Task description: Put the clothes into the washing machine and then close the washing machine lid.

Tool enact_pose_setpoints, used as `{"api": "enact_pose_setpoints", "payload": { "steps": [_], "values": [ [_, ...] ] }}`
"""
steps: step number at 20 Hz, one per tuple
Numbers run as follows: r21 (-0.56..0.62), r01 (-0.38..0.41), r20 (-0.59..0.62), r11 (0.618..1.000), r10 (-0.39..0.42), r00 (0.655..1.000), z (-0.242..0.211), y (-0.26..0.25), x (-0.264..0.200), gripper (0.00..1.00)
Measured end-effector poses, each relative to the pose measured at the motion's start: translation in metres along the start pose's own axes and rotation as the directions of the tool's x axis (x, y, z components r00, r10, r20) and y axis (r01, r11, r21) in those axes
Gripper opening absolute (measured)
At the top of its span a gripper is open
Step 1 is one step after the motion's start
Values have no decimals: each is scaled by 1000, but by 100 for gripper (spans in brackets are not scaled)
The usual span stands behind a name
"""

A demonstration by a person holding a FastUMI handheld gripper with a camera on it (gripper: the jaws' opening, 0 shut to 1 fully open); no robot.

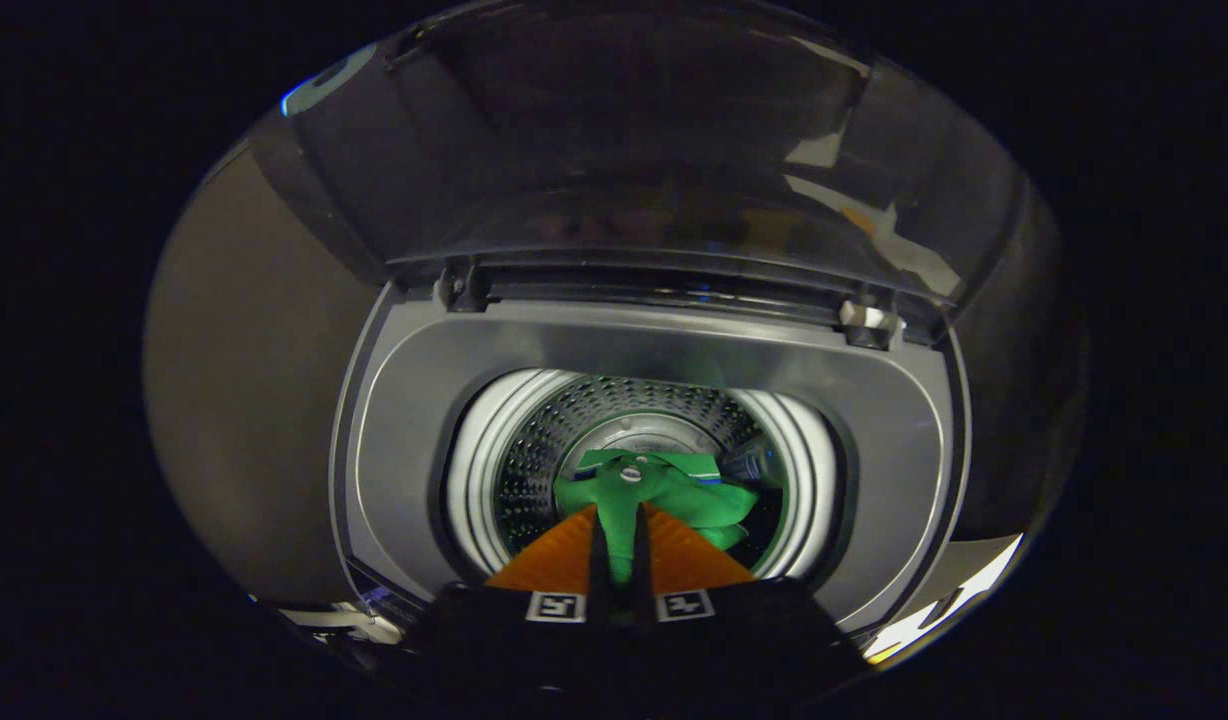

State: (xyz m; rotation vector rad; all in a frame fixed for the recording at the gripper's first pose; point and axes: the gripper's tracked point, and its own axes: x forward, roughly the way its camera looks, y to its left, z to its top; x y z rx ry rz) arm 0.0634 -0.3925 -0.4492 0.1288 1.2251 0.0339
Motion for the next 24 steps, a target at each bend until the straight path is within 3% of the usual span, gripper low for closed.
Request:
{"api": "enact_pose_setpoints", "payload": {
  "steps": [1, 2, 4, 6, 11, 14, 18, 24],
  "values": [
    [0, -7, 7, 1000, 7, 1000, 2, 2, 1, 14],
    [0, -17, 35, 1000, 17, 999, 8, 5, 3, 31],
    [5, -127, 43, 992, 126, 991, 10, 26, -1, 64],
    [-32, -124, 48, 992, 125, 991, 12, 26, -2, 98],
    [-89, -219, -72, 972, 213, 974, -15, 38, -4, 99],
    [-116, -158, -55, 981, 153, 987, -19, 23, -7, 99],
    [-172, 8, 70, 985, 4, 998, -3, -17, -42, 99],
    [-118, -3, 311, 993, 40, 950, 62, 1, -140, 99]
  ]
}}
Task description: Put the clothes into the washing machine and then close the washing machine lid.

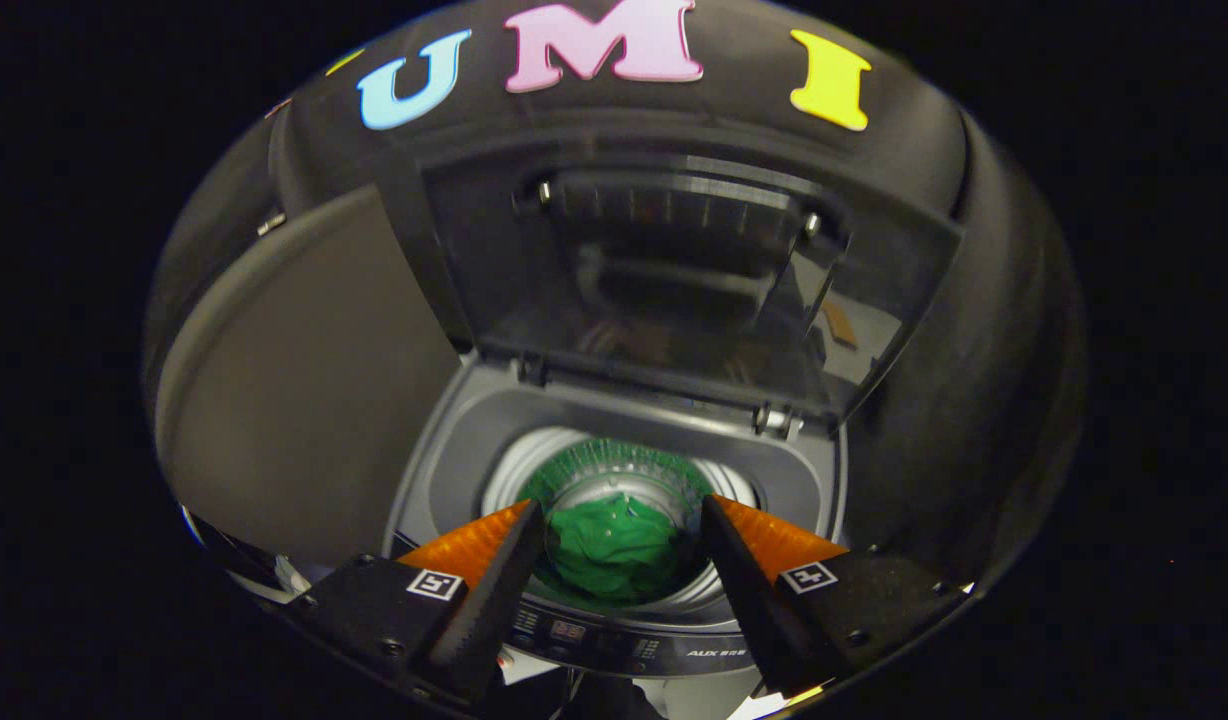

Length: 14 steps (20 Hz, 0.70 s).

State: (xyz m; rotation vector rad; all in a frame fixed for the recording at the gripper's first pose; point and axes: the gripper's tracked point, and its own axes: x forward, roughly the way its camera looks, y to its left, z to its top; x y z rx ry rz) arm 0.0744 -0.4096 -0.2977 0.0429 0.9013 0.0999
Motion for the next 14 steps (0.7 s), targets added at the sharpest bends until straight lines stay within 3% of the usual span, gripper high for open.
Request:
{"api": "enact_pose_setpoints", "payload": {
  "steps": [3, 6, 8, 10, 12, 14],
  "values": [
    [59, 25, 146, 998, -34, 989, 77, 1, -25, 99],
    [112, 65, 286, 992, -94, 954, 164, -13, -32, 99],
    [133, 119, 277, 984, -152, 949, 199, -28, -13, 99],
    [153, 146, 227, 977, -179, 957, 212, -39, 15, 99],
    [152, 133, 122, 979, -152, 981, 192, -37, 43, 99],
    [155, 106, 193, 982, -135, 972, 201, -37, 47, 100]
  ]
}}
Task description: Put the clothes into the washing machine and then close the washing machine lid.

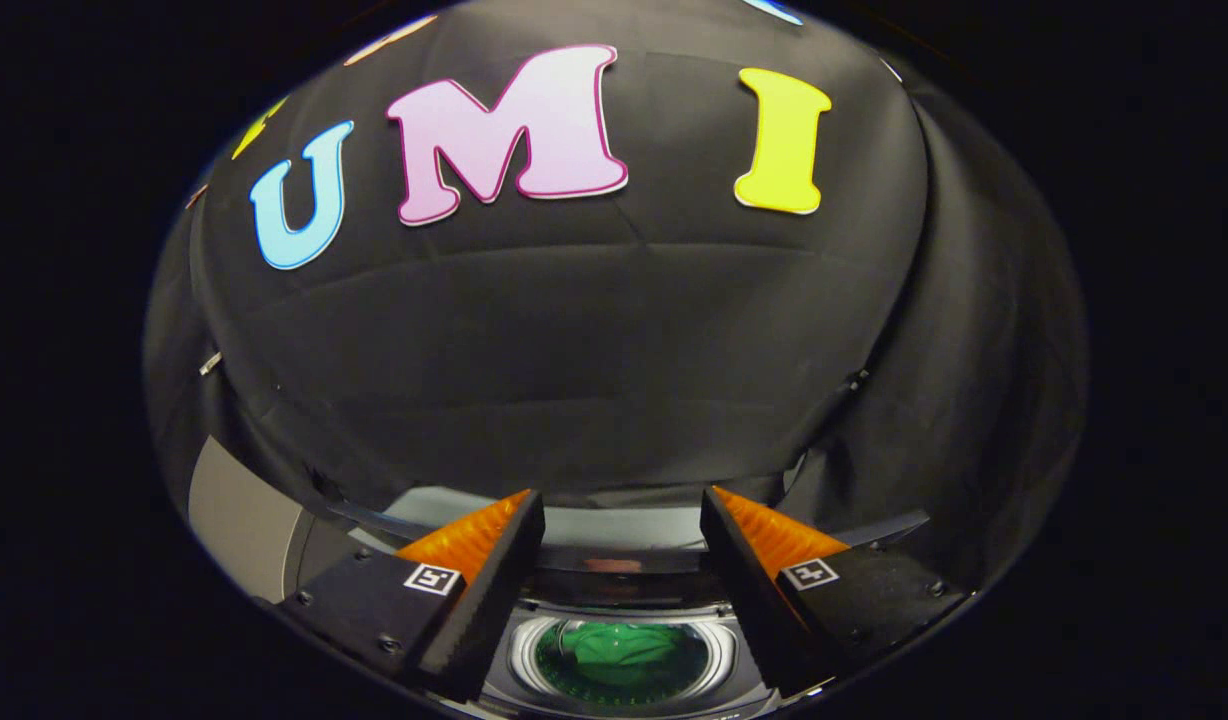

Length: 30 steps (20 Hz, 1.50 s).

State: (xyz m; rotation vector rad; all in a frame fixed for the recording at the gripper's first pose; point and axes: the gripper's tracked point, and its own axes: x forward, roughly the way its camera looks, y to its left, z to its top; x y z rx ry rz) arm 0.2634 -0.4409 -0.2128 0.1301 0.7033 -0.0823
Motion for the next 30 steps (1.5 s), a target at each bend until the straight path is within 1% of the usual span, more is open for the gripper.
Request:
{"api": "enact_pose_setpoints", "payload": {
  "steps": [3, 5, 16, 21, 25, 30],
  "values": [
    [-14, -25, 106, 1000, 27, 994, 4, 2, -6, 100],
    [-8, -28, 132, 1000, 29, 991, 2, 4, -8, 100],
    [-40, -3, 154, 999, 9, 988, -20, 4, -45, 100],
    [-37, 12, 152, 999, -6, 988, -34, 5, -59, 100],
    [-30, 43, 147, 999, -38, 988, -47, 5, -73, 100],
    [-38, 105, 143, 994, -99, 985, -70, 4, -94, 100]
  ]
}}
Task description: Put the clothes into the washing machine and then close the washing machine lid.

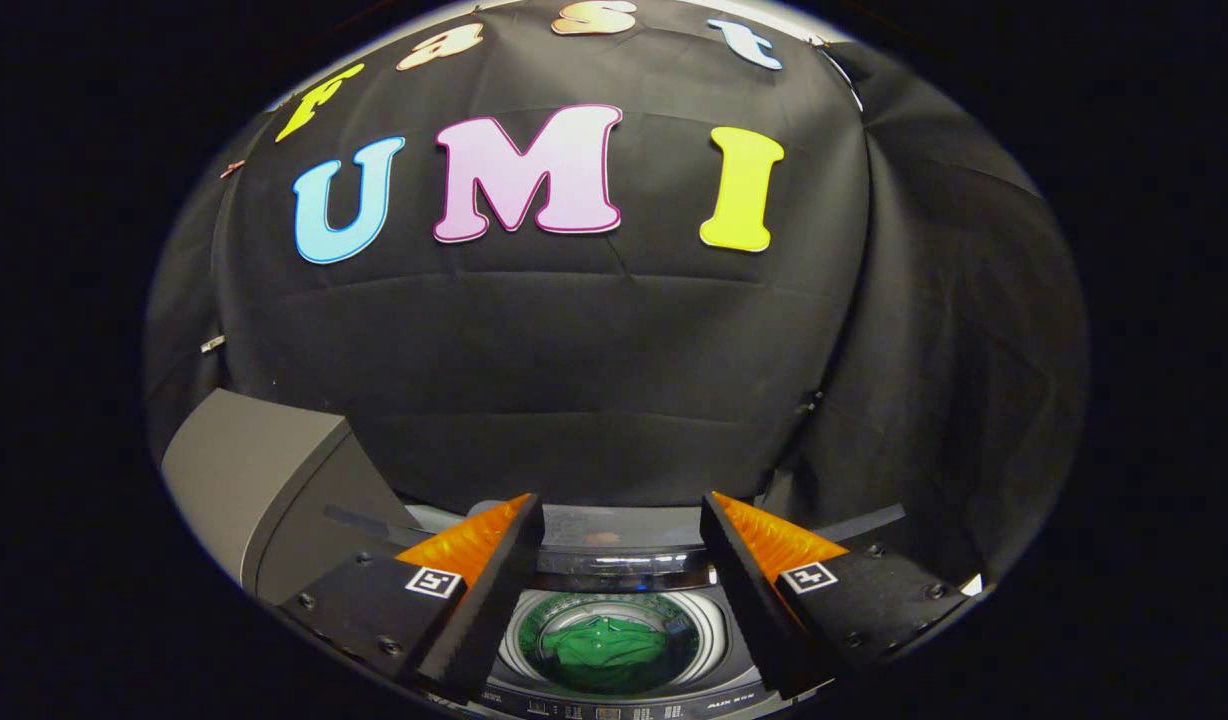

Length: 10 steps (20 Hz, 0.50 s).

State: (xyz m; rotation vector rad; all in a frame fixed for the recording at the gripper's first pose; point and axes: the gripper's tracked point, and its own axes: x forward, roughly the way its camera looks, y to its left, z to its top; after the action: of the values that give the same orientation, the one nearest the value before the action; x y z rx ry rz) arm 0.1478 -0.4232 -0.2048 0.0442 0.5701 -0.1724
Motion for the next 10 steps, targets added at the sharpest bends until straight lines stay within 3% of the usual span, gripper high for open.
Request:
{"api": "enact_pose_setpoints", "payload": {
  "steps": [5, 10],
  "values": [
    [-70, 29, -107, 997, -37, 994, -53, 1, -23, 99],
    [-104, 54, -89, 993, -63, 994, -86, 9, -65, 98]
  ]
}}
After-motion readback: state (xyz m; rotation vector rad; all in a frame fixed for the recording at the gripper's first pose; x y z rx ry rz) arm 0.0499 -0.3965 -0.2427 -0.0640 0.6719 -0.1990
